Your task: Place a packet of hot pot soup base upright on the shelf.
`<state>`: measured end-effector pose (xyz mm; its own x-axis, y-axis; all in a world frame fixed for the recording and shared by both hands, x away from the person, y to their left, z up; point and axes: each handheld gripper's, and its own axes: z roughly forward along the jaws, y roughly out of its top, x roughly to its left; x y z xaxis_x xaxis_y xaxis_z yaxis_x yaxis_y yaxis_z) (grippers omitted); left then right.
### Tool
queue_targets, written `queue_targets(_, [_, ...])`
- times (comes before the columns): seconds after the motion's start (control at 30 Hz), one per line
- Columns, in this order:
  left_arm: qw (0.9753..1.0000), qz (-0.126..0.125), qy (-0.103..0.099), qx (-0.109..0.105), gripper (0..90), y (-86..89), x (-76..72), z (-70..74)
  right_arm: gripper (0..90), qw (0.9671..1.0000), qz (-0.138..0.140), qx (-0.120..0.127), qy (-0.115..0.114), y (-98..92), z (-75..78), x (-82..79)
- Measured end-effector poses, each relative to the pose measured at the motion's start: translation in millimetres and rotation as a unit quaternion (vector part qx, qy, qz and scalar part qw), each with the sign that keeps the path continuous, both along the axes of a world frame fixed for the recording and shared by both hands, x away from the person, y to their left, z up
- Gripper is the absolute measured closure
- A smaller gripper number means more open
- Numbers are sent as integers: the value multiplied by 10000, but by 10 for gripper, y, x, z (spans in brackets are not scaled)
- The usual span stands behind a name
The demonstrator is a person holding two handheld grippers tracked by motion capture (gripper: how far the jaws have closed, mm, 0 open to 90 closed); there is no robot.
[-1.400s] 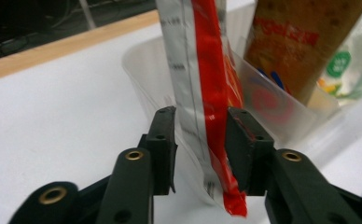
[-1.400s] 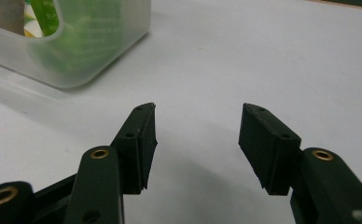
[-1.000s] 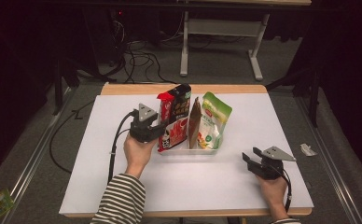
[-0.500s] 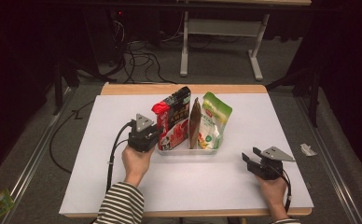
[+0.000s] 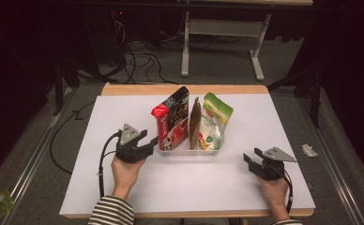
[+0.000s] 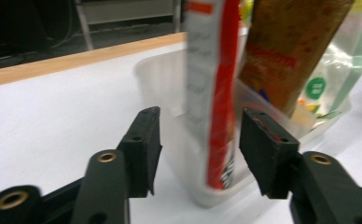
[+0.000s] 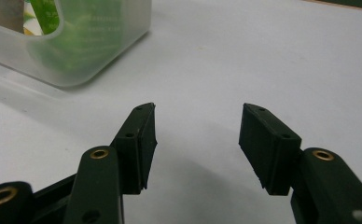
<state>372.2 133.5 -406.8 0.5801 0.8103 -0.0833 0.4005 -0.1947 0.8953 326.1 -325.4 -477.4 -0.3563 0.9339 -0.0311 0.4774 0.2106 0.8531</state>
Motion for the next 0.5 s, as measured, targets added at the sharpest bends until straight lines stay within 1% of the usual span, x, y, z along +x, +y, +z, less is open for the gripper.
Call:
queue_targets(0.07, [9999,107,80,38,444,96,-11,-90,463,10000,-17,-11,9,0,2,-3])
queue_targets(0.1, [9998,137,138,96,435,140,-14,-141,463,10000,-6,-17,8,-2,2,-2])
queue_targets(0.23, [9980,371,234,464,419,272,-24,-345,463,10000,-20,9,20,-1,3,-3])
queue_targets(0.3, [9965,458,291,641,412,310,-23,-431,463,10000,-21,12,23,-2,3,-2])
queue_targets(0.37, [9951,535,318,763,407,340,-16,-516,463,10000,-21,1,20,-3,3,0])
queue_targets(0.4, [9933,592,325,935,401,364,1,-583,463,10000,-24,4,21,-2,3,0])
queue_targets(0.43, [9922,635,322,1019,391,385,13,-645,463,10000,-29,9,25,-2,2,-1])
queue_targets(0.47, [9916,667,348,1054,388,405,23,-694,463,10000,-36,19,33,-1,3,-2])
queue_targets(0.5, [9904,760,526,1024,388,425,34,-779,462,10000,-34,16,31,-2,3,-2])
